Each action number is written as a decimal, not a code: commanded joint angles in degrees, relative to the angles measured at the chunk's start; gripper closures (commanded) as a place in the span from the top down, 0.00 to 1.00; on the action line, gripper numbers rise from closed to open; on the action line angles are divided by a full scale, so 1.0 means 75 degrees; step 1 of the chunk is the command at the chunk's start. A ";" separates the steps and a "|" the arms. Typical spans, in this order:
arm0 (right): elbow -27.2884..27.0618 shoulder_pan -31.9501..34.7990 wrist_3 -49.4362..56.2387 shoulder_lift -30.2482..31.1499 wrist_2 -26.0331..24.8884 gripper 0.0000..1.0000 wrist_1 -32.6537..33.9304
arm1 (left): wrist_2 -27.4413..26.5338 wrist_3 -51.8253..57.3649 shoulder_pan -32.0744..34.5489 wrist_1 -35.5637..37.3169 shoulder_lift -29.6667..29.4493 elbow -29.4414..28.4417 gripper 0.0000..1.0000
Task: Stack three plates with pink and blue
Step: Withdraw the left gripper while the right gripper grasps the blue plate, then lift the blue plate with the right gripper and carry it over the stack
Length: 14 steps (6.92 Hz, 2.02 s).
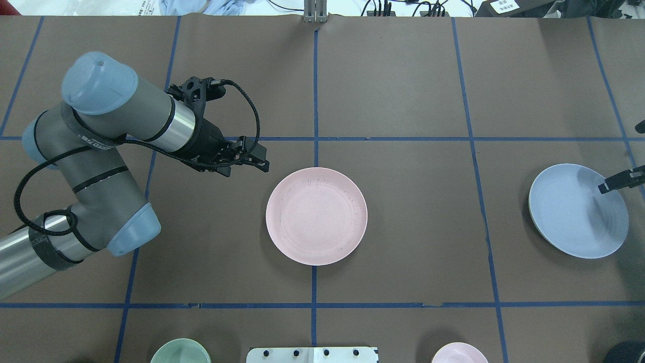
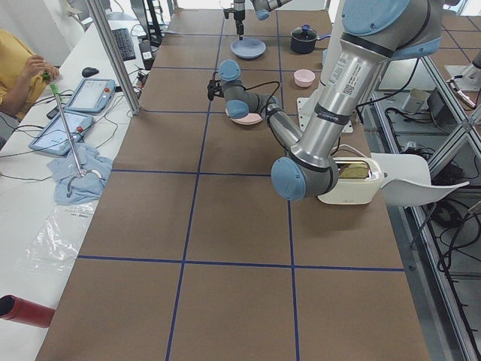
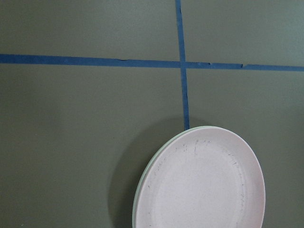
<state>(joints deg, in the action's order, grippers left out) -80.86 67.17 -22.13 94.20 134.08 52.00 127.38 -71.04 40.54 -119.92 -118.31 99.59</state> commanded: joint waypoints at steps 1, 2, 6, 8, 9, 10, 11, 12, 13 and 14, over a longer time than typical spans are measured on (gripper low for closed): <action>0.0000 -0.0085 -0.0191 -0.0033 0.0076 0.00 -0.0065 | 0.0009 -0.0008 0.0055 0.0004 0.0036 0.0150 1.00; -0.0151 -0.0085 -0.0249 -0.0068 0.0529 0.00 -0.0042 | -0.0003 -0.0008 0.0067 0.0004 0.0059 0.0174 1.00; -0.2011 -0.0131 -0.2372 0.0097 0.1071 0.00 -0.0054 | 0.0032 0.0085 0.0288 0.0016 0.0702 0.0888 1.00; -0.2659 -0.0773 -0.4434 -0.0660 0.1049 0.00 -0.0054 | 0.0148 0.0900 0.0686 0.0016 0.1613 0.1508 1.00; -0.2730 -0.1415 -0.5373 -0.1211 0.0910 0.00 -0.0054 | 0.0393 0.1428 0.1083 0.0028 0.1908 0.1557 1.00; -0.2742 -0.2071 -0.6206 -0.1820 0.0537 0.00 -0.0054 | 0.0523 0.1642 0.1261 0.0086 0.1958 0.1546 1.00; -0.2754 -0.2681 -0.7026 -0.2337 0.0069 0.00 -0.0042 | 0.0524 0.1656 0.1274 0.0133 0.1958 0.1522 1.00; -0.2754 -0.3325 -0.7638 -0.2690 -0.0539 0.00 -0.0031 | 0.0524 0.1656 0.1263 0.0133 0.1958 0.1487 1.00; -0.2743 -0.3865 -0.7852 -0.2949 -0.1137 0.00 0.0016 | 0.0524 0.1656 0.1263 0.0133 0.1970 0.1487 1.00; -0.2685 -0.4358 -0.7855 -0.3009 -0.1676 0.00 0.0051 | 0.0524 0.1656 0.1263 0.0133 0.1981 0.1475 1.00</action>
<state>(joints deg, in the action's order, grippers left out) -101.34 39.19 -79.78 73.01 126.51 52.07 131.29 -58.66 49.98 -118.93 -103.55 110.75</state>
